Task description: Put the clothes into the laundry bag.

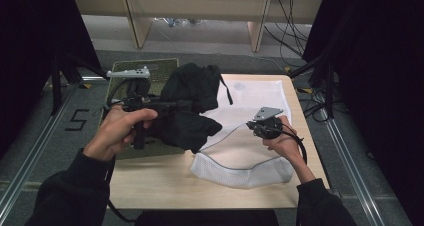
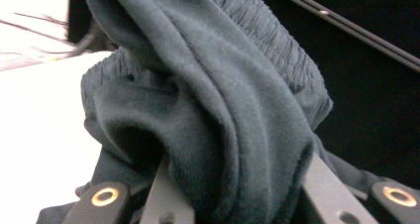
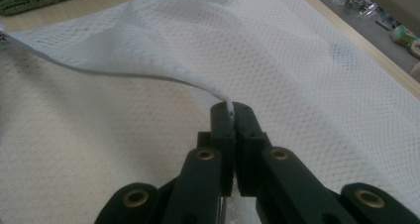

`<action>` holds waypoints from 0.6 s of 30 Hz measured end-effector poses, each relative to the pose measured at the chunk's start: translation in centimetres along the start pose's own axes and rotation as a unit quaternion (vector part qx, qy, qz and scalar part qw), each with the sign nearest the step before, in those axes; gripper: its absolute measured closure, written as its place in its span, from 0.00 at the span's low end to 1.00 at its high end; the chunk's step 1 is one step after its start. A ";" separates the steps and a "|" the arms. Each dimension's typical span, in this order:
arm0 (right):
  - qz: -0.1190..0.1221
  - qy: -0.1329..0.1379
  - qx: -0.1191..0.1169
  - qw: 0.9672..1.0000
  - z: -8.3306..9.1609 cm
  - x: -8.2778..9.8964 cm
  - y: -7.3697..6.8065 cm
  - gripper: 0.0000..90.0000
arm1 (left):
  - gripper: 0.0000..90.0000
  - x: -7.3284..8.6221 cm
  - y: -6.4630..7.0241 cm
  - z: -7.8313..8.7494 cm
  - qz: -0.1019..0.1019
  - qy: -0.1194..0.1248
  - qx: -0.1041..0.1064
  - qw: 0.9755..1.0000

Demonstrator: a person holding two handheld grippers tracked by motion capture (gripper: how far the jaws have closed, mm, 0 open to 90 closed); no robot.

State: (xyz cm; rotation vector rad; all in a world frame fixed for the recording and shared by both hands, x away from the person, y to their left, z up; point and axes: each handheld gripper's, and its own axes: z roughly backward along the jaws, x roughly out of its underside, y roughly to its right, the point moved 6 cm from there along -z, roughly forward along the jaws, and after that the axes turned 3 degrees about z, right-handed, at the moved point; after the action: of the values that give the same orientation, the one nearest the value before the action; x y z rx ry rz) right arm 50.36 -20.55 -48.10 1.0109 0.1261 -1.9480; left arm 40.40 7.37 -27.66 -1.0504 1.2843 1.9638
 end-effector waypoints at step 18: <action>-0.028 0.029 -0.008 0.999 1.0 -0.3 1.1 1.00 | 0.84 8.5 0.4 -11.0 0.043 -0.137 0.035 0.989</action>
State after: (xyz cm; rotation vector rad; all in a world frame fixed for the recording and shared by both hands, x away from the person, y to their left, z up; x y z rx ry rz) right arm 50.70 -21.47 -46.96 1.0654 0.2045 -1.9663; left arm 38.89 -2.61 -37.18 -0.6723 1.2521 2.0287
